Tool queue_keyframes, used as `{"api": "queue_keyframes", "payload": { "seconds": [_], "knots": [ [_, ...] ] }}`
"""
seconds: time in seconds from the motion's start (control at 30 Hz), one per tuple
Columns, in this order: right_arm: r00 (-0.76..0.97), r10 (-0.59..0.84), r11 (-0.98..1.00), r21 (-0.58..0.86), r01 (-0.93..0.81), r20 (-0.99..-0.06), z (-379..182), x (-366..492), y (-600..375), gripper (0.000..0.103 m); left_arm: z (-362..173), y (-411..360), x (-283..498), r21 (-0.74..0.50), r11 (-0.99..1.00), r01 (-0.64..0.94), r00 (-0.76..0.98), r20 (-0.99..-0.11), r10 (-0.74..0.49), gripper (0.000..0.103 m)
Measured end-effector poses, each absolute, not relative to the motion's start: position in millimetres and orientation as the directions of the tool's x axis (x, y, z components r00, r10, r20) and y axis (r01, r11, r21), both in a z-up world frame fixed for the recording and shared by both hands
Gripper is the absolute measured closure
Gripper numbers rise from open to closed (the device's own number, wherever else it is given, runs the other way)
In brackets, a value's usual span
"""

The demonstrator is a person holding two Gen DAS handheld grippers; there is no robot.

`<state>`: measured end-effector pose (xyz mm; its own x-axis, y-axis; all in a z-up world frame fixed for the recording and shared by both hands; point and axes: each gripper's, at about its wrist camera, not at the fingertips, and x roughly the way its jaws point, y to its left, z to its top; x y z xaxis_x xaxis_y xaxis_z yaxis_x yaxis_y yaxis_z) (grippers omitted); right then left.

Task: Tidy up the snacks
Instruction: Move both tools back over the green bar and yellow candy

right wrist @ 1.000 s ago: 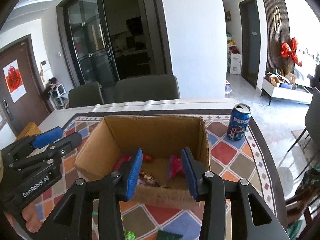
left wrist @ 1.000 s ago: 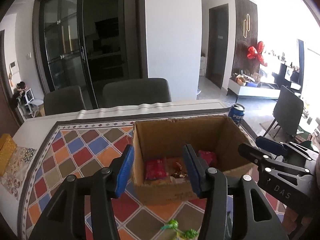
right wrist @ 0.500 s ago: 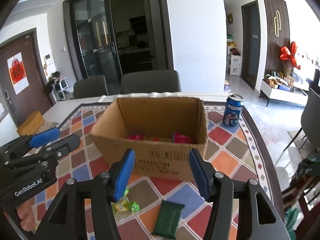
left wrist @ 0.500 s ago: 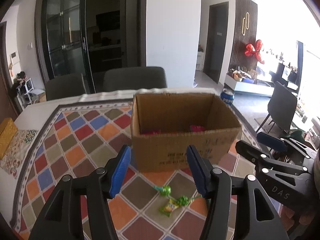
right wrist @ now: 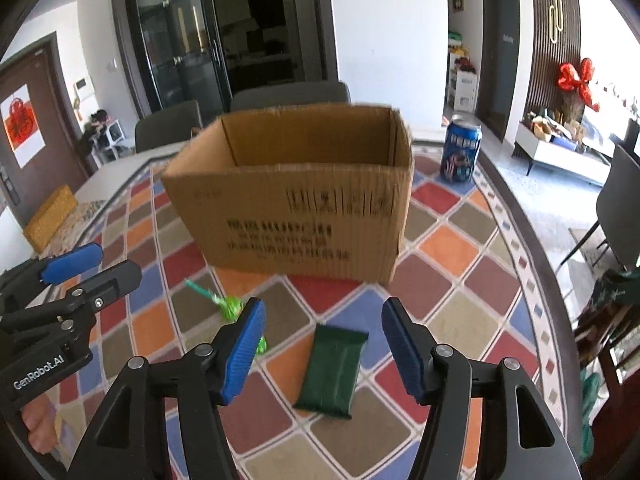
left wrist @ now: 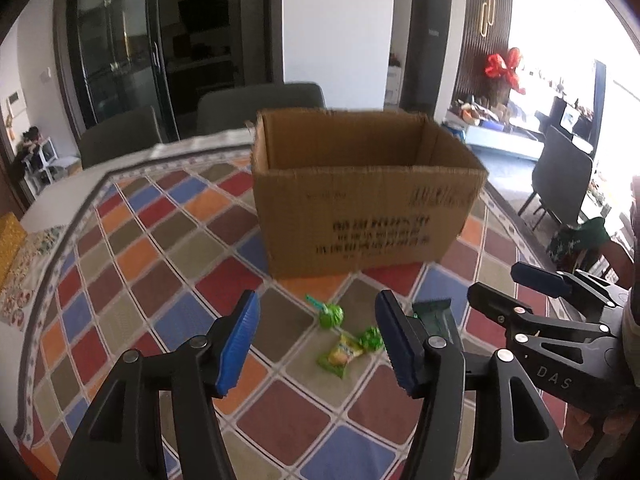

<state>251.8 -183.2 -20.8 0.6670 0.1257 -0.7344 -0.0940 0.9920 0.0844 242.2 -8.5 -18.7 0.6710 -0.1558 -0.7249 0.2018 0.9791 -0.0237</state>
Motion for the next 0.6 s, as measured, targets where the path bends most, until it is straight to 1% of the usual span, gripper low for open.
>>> {"api": "queue_keyframes", "payload": {
  "seconds": [0.37,0.6],
  "knots": [
    [0.579,0.112,0.993,0.079,-0.083,-0.808,-65,252,-179,0.042,-73,-7,244,-0.020,0.977,0.215,0.566,-0.813,-0.141,0.044],
    [0.529,0.112,0.993,0.082,-0.080,-0.841,-86,254,-177,0.042,-98,-11,249,-0.028,0.969,0.244,0.495,-0.856,-0.150,0.044]
  ]
}}
